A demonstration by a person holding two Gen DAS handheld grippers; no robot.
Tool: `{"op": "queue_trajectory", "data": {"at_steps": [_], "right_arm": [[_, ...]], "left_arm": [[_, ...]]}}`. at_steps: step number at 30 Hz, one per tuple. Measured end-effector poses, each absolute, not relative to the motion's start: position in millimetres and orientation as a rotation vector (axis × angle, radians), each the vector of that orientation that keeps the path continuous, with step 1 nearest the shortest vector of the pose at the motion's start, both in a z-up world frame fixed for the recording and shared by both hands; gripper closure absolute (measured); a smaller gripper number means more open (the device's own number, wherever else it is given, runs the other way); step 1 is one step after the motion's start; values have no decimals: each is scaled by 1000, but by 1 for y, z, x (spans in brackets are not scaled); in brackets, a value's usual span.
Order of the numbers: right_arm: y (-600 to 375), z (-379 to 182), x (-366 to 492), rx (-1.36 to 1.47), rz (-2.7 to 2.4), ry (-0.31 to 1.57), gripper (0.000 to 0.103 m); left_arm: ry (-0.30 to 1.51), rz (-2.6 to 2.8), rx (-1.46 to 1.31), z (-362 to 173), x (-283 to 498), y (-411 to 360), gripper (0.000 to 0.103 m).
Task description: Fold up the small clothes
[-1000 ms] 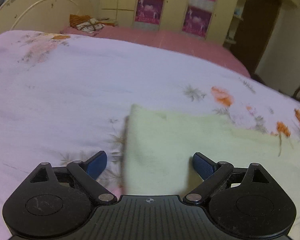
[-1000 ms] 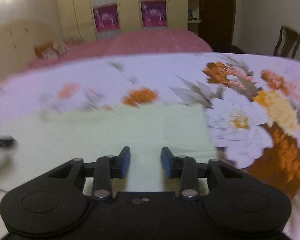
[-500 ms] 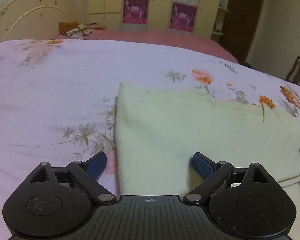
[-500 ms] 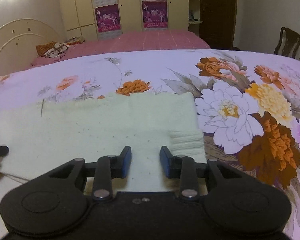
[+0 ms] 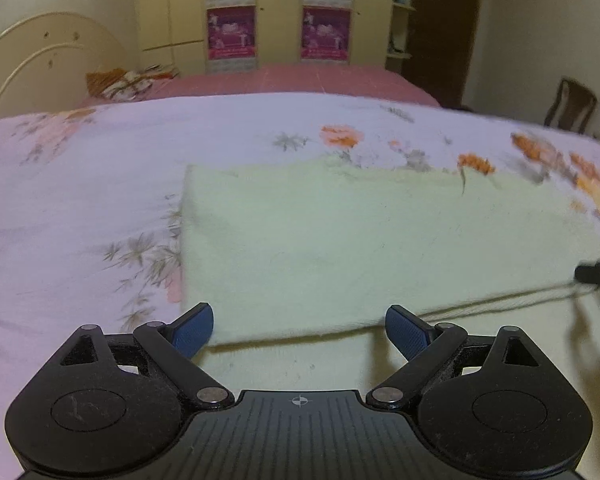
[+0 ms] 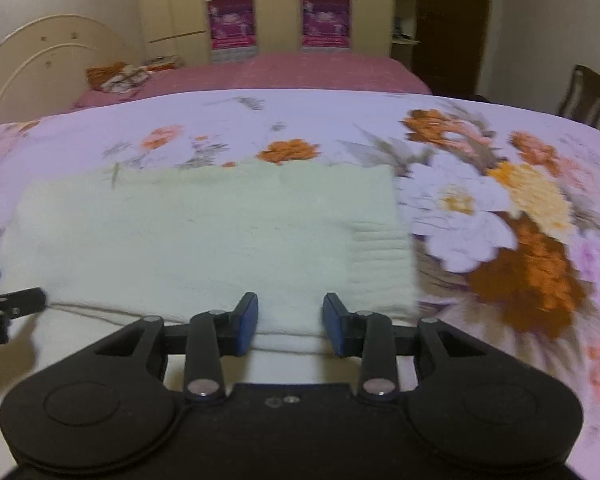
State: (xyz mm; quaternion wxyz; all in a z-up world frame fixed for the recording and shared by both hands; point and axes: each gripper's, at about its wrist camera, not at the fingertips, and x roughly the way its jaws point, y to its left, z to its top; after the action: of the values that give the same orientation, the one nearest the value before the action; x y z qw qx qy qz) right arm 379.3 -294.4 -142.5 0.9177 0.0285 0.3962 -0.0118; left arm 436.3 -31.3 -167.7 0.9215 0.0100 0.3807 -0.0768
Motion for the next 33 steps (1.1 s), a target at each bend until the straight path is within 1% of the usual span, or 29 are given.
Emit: {"op": "queue_trajectory", "data": {"at_steps": [1,5,10,11,12,14,17,24,29,33], "right_arm": [[-294,-139,373,73,-6,808,66],[-282,-134,355,149,78,814,67],[-248,-136,340,77,147,827,68],[-245,-139,338,73,150,836,68],[-244,-143,337,70,151,851,68],[-243,-152,336,20,127,881,68],[-253,-153,330,-8,105,872,67],[-299,-156,309,28,53,876,66],[-294,-154,313,-10,79,904,59],[-293,-141,304,72,161,880,58]], "left_arm": [[787,-160,3,-164,431,-32,11],[804,-200,-14,-163,416,-46,11],[861,-206,15,-181,397,-63,11],[856,-204,31,-185,395,-64,9],[838,-206,58,-188,392,-65,3],[842,-203,49,-189,393,-62,1],[860,-190,50,-187,392,-59,1],[856,-144,51,-188,388,-61,0],[903,-82,40,-180,387,-65,0],[868,-67,-13,-161,362,-65,0]]}}
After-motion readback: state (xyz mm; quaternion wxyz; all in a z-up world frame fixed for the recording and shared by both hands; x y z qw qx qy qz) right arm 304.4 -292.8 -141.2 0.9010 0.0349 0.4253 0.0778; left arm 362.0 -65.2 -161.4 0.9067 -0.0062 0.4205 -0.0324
